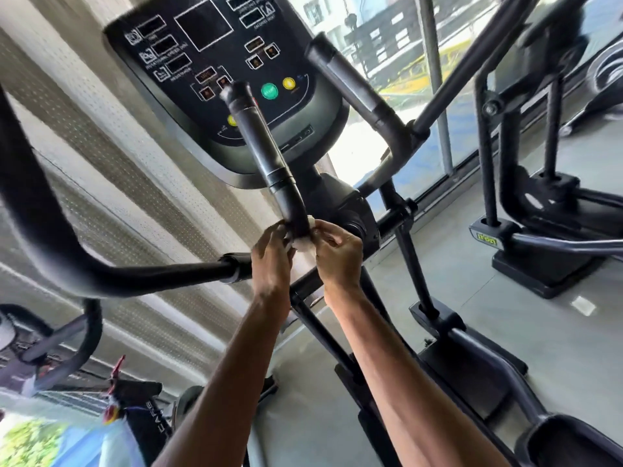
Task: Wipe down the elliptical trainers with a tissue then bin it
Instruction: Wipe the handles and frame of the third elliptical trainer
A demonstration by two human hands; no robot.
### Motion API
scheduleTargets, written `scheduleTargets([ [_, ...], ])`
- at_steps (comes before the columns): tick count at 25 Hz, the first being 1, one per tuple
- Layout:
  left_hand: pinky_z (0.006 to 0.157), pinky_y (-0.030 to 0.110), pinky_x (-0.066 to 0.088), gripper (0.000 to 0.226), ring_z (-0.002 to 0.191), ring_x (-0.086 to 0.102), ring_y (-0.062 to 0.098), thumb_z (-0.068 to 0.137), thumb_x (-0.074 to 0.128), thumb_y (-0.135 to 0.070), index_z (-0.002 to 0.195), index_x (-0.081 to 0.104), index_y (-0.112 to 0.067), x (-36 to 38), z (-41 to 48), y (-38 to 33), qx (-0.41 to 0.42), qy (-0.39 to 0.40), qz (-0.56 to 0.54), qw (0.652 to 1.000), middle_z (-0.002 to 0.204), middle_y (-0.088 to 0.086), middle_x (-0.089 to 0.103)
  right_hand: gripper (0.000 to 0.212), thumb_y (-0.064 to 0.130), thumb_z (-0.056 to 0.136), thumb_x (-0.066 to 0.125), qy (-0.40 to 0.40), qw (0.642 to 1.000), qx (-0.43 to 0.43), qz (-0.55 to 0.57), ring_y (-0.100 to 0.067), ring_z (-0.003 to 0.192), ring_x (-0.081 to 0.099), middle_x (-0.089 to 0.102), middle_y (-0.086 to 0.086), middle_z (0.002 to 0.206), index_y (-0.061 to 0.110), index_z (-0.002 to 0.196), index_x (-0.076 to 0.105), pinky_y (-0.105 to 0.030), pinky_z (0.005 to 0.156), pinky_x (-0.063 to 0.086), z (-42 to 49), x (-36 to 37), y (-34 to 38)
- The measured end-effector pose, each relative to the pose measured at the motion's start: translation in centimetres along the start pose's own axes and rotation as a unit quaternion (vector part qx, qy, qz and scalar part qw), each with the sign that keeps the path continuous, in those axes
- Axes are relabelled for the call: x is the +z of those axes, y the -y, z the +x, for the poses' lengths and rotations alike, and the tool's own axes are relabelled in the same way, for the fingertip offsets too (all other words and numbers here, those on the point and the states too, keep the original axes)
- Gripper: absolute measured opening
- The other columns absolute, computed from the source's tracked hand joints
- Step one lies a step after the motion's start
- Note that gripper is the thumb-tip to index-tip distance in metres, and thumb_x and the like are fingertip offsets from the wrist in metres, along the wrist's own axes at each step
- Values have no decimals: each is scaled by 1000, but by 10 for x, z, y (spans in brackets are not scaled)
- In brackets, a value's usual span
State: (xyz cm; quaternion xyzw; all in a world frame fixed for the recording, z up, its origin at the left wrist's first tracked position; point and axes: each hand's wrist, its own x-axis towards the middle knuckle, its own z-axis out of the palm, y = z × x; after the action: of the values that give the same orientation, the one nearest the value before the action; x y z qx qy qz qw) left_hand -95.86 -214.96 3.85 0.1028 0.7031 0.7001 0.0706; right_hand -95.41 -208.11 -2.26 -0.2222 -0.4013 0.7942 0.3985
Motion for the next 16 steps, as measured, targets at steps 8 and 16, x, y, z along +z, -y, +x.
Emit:
scheduleTargets([
  [8,80,25,59,33,98,76,15,107,38,-10,110,71,-15,-43,-58,-36,31,117,-11,993,94,-4,80,10,1,86,75,36,994,42,94,-17,75,72,77,-6,81,9,92,77,-37,81,60,-83,16,75],
  [16,78,37,58,19,94,72,31,90,71,0,109,74,-2,-105,-106,-57,61,134,-14,989,101,18,76,26,1,90,69,188,980,51,27,-34,108,70,73,-18,114,-3,115,70,-46,94,58,-145,-14,94],
])
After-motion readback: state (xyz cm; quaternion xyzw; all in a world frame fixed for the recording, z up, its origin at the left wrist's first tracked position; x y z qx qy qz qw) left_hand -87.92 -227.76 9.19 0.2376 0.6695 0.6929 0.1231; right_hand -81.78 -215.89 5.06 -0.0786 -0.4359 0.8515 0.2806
